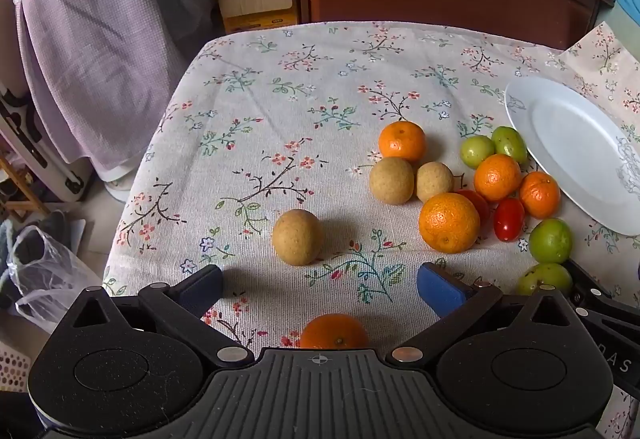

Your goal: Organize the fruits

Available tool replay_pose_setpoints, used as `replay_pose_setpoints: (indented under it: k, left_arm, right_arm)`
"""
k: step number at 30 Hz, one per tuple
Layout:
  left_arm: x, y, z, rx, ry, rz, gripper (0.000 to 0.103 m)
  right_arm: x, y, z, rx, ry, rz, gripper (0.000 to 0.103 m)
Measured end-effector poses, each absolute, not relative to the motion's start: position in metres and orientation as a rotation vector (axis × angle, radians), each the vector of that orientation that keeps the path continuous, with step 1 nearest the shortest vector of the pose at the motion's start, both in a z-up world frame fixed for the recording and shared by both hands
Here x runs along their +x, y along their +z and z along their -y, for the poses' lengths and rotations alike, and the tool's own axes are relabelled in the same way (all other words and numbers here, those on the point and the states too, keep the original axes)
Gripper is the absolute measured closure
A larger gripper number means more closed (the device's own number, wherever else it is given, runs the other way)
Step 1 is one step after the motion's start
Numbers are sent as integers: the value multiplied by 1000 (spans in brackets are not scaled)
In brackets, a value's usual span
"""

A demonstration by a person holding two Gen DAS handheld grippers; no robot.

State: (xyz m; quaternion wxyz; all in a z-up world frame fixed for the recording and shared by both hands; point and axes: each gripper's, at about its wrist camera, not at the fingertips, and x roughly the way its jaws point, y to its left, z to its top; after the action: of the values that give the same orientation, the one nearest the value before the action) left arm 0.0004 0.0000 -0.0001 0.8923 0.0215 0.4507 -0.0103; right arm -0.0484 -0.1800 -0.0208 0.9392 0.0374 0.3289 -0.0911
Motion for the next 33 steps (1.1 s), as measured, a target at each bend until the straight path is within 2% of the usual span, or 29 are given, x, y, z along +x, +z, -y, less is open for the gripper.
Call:
replay_pose_setpoints:
  k: [13,25,33]
  left_arm:
    - [1,2,-3,43,-24,-944,0]
    - [-17,38,-19,13,-76,-924,0]
    - [-40,42,-30,73,-79,-929,0]
  right_arm:
    - [-50,-20,180,71,-181,-679,1]
    - [-54,-5,181,48,-67,-883,1]
    - [-70,11,190,119,-45,-847,1]
